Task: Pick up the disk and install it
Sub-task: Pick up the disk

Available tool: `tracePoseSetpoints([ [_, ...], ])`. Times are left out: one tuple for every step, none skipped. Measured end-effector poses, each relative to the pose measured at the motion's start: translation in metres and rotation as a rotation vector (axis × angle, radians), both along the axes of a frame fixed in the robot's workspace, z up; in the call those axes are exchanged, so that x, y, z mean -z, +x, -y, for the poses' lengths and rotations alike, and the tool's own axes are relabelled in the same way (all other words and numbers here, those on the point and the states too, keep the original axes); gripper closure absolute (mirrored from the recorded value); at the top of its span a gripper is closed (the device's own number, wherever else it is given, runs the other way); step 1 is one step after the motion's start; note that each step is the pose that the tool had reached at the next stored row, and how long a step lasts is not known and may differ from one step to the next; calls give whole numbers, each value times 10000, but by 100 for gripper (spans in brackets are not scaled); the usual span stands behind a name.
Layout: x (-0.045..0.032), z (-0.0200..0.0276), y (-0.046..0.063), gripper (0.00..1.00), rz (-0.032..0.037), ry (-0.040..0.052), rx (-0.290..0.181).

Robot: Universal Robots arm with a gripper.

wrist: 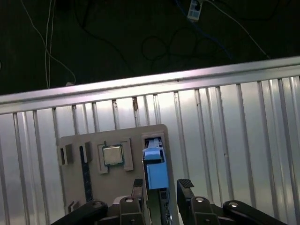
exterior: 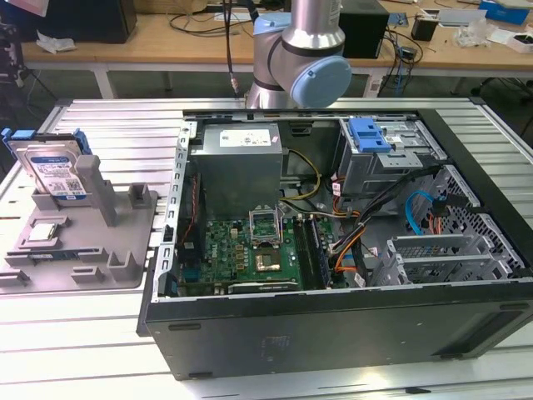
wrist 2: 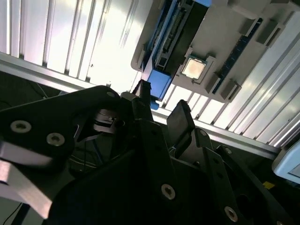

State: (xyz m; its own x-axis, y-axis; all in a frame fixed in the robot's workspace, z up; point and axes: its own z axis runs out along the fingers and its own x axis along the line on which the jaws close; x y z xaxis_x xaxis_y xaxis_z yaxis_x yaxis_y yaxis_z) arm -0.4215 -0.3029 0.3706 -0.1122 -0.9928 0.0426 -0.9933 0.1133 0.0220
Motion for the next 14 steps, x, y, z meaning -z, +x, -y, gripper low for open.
tracePoseSetpoints([
  [15,-1,-1,58,-1,0,-610],
  [18,-1,-1,58,1,-9,-733],
  [18,-1,-1,58,1,-11,-735],
  [19,-1,-1,58,0,-12,-735],
  [23,-1,-1,58,2,-11,-734],
  [29,3,-2,58,2,-11,-732],
  [33,6,-1,58,3,-11,-732],
  [38,9,-1,58,2,-11,-732],
  [44,10,-1,58,2,-11,-730],
  [49,10,-1,58,1,-12,-730],
  [57,12,-1,58,1,-11,-732],
  [61,12,-1,58,1,-11,-731],
  [66,13,-1,58,1,-11,-732],
  [69,13,-1,58,1,-11,-732],
])
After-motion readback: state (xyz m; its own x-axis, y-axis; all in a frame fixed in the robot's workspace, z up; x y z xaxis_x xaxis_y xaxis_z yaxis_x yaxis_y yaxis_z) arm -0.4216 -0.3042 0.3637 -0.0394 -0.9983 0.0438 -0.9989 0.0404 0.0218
